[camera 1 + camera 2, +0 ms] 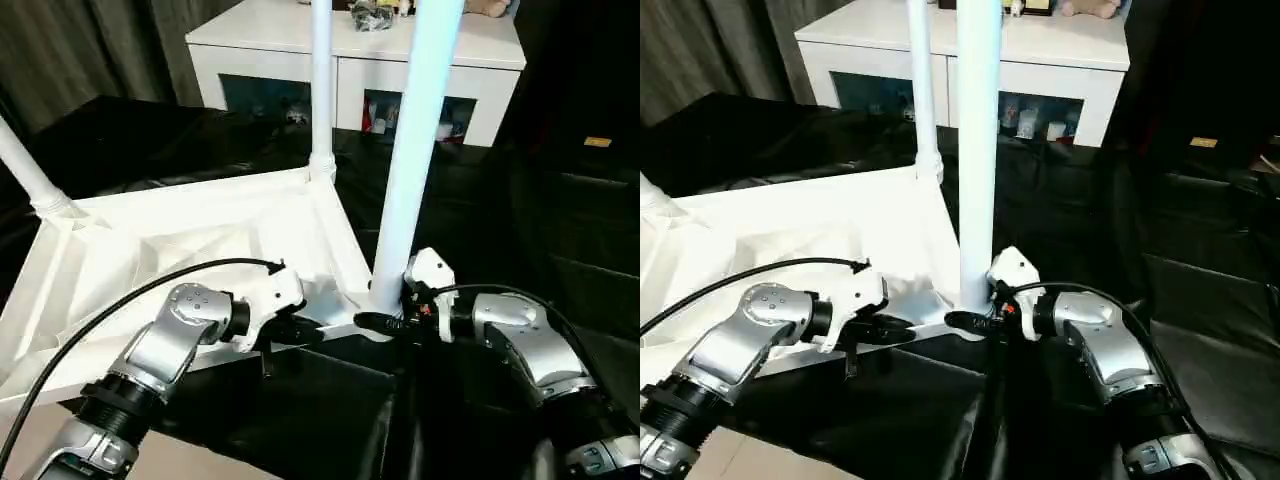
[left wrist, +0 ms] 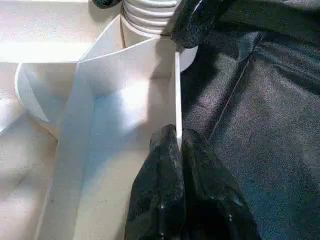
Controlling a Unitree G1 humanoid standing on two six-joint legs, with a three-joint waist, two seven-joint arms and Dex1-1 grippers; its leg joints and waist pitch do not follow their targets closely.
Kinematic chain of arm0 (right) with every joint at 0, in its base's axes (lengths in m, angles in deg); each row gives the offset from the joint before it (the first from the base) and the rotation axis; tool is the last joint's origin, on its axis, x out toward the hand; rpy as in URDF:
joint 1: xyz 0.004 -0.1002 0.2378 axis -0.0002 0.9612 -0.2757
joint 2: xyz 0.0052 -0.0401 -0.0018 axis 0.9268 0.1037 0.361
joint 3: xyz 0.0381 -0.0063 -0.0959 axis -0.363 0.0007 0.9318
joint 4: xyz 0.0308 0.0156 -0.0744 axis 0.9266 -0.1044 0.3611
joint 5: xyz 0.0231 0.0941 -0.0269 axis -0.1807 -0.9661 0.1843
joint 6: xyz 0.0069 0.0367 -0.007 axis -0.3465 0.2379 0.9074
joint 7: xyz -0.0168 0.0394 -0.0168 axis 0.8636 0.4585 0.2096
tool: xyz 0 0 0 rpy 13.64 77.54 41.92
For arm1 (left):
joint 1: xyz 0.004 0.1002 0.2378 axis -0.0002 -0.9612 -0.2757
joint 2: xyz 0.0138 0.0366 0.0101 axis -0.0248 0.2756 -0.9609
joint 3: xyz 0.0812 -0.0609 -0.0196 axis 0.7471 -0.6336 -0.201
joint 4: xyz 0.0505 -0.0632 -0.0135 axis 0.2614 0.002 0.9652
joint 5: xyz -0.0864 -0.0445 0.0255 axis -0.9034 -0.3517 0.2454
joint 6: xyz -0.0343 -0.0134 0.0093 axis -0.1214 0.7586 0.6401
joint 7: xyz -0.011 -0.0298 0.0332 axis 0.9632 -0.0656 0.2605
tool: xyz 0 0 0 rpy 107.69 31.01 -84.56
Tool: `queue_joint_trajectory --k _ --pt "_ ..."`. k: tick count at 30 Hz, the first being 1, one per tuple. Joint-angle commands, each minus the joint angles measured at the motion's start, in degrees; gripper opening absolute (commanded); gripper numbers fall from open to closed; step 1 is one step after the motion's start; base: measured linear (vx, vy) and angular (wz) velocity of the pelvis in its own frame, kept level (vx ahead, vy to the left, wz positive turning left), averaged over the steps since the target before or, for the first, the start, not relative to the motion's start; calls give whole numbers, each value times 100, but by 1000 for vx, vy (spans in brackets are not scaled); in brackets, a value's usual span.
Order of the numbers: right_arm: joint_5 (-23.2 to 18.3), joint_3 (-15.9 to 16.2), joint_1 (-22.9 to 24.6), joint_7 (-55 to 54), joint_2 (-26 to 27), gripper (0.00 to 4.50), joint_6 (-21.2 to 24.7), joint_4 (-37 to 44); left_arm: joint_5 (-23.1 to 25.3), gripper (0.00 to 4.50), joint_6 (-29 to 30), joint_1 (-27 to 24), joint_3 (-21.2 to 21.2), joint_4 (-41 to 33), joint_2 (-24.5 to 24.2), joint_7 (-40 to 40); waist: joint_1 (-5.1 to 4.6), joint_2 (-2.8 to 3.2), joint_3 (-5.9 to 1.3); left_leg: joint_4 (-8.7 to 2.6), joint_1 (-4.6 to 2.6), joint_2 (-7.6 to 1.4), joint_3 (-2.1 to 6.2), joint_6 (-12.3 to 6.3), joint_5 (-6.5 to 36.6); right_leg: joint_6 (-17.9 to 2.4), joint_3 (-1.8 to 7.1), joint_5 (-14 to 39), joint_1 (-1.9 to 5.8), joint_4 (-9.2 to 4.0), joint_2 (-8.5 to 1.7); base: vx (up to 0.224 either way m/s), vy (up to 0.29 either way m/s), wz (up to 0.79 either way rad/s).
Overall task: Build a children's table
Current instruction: Rotate leg to tighten
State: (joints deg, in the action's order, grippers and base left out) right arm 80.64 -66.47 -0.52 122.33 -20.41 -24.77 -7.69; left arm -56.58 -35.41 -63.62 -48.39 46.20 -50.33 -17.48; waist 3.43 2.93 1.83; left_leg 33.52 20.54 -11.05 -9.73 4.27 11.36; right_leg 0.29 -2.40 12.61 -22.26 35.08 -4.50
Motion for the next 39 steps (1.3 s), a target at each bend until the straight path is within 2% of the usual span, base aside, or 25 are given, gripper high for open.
queue_joint_trajectory --k 1,3,4,5,6,8,9,12,13,14,16,18,19,20,24,25,28,30,31,33,35,36,37,38,39 --pt "85 5 -24 -165 88 275 -3 -114 85 0 103 -63 121 103 17 -52 5 -51 -300 -335 2 -156 13 -480 589 -1660 185 -427 301 -307 -283 0 0 0" --pt "226 -60 -30 -673 249 275 21 -268 181 0 191 14 48 313 166 -403 -10 -52 -265 -363 -6 -151 11 -373 782 -1612 183 -60 283 -348 -282 0 0 0" --pt "351 -296 -76 -1686 598 274 305 -501 370 0 263 212 -92 732 456 -1130 -30 -52 -222 -404 -17 -154 6 -259 1033 -1534 191 468 257 -404 -287 0 0 0" --pt "351 -296 -76 -1686 598 274 305 -501 370 0 263 212 -92 732 456 -1130 -34 -49 -198 -423 -38 -146 7 -174 1198 -1462 191 832 245 -445 -287 0 0 0" --pt "400 -459 -110 -2289 797 274 466 -618 459 0 296 321 -158 932 598 -1494 -34 -60 -222 -440 -68 -158 38 -36 1384 -1346 196 1258 267 -463 -315 0 0 0" --pt "419 -561 -129 -2640 914 274 567 -679 506 0 312 382 -194 1039 674 -1694 -44 -42 -219 -458 -82 -155 38 67 1427 -1233 223 1331 232 -482 -304 0 0 0" --pt "451 -705 -158 -3167 1092 274 676 -792 531 0 414 484 -275 1210 817 -2004 -58 -59 -222 -460 -52 -142 44 99 1390 -1177 219 1283 248 -472 -293 0 0 0" --pt "471 -800 -177 -3517 1212 273 747 -870 545 0 487 554 -332 1328 915 -2213 -49 -48 -233 -459 -55 -142 39 90 1413 -1122 231 1239 225 -488 -302 0 0 0" --pt "403 -1079 -228 -4347 1578 273 822 -1054 572 0 529 743 -460 1648 1164 -2752 -43 -52 -232 -459 -53 -139 42 84 1401 -1114 227 1218 226 -492 -300 0 0 0" --pt "403 -1079 -228 -4347 1578 273 822 -1054 572 0 529 743 -460 1648 1164 -2752 -56 -37 -232 -460 -70 -130 29 127 1405 -1107 236 1243 200 -507 -294 0 0 0" --pt "368 -1422 -289 -5562 2148 273 824 -1288 613 0 519 1017 -627 2115 1504 -3462 -35 -25 -233 -466 -97 -130 30 206 1423 -1084 246 1271 162 -520 -302 0 0 0" --pt "491 -1460 -316 -6091 2378 273 714 -1339 633 0 462 1120 -654 2286 1621 -3659 -21 -23 -233 -475 -114 -124 29 259 1498 -1043 244 1293 145 -527 -289 0 0 0" --pt "474 -1469 -340 -6097 2448 273 667 -1374 642 0 434 1138 -659 2321 1643 -3678 -22 -35 -236 -479 -92 -120 39 251 1500 -1017 239 1258 175 -518 -291 0 0 0" --pt "435 -1457 -363 -6011 2511 273 683 -1404 655 0 403 1142 -657 2332 1648 -3669 -13 -19 -247 -484 -67 -126 48 210 1466 -967 233 1121 199 -502 -295 0 0 0" --pt "459 -1357 -359 -5816 2545 273 665 -1350 650 0 365 1130 -652 2315 1644 -3598 -22 -33 -234 -498 -37 -124 51 146 1517 -911 227 1089 215 -508 -303 0 0 0" --pt "423 -1310 -327 -5631 2510 343 566 -1235 629 0 344 1098 -630 2263 1617 -3484 -21 -34 -229 -502 -38 -125 50 139 1538 -892 230 1171 210 -520 -309 0 0 0" --pt "349 -1269 -312 -5230 2374 363 357 -1016 609 0 232 1000 -510 2122 1493 -3127 -20 -41 -224 -512 2 -124 64 70 1554 -819 224 1294 227 -535 -327 0 0 0" --pt "304 -1243 -343 -4946 2251 378 307 -947 608 0 180 927 -426 2012 1397 -2908 -90 -46 -242 -532 98 -115 104 62 1351 -764 188 1233 317 -497 -323 0 0 0" --pt "297 -1202 -381 -4737 2129 386 280 -911 586 0 90 858 -349 1916 1319 -2665 -108 -51 -256 -517 98 -116 104 55 1245 -783 184 1091 315 -490 -319 0 0 0" --pt "237 -977 -406 -3874 1727 386 312 -725 555 0 2 652 -182 1570 1083 -2144 -138 -50 -277 -445 72 -130 73 -84 924 -1051 190 306 290 -430 -306 0 0 0" --pt "235 -965 -407 -3834 1708 386 315 -716 554 0 -5 643 -174 1554 1072 -2120 -126 -52 -306 -386 65 -106 37 -240 649 -1269 195 -268 306 -380 -295 0 0 0" --pt "146 -773 -349 -2891 1240 386 350 -450 424 0 -145 401 -22 1150 779 -1460 -104 -56 -321 -361 64 -108 32 -344 453 -1378 193 -609 325 -347 -306 0 0 0" --pt "146 -773 -349 -2891 1240 386 350 -450 424 0 -145 401 -22 1150 779 -1460 -93 -60 -326 -359 84 -108 45 -414 379 -1421 182 -746 354 -331 -308 0 0 0" --pt "104 -577 -254 -2074 815 386 242 -223 178 0 -189 165 93 712 498 -782 -76 -58 -341 -328 66 -116 28 -513 251 -1456 189 -1032 335 -302 -297 0 0 0" --pt "82 -516 -218 -1805 681 386 210 -149 106 0 -208 95 134 575 404 -574 -53 -50 -368 -293 84 -132 38 -635 79 -1492 186 -1408 360 -249 -288 0 0 0"
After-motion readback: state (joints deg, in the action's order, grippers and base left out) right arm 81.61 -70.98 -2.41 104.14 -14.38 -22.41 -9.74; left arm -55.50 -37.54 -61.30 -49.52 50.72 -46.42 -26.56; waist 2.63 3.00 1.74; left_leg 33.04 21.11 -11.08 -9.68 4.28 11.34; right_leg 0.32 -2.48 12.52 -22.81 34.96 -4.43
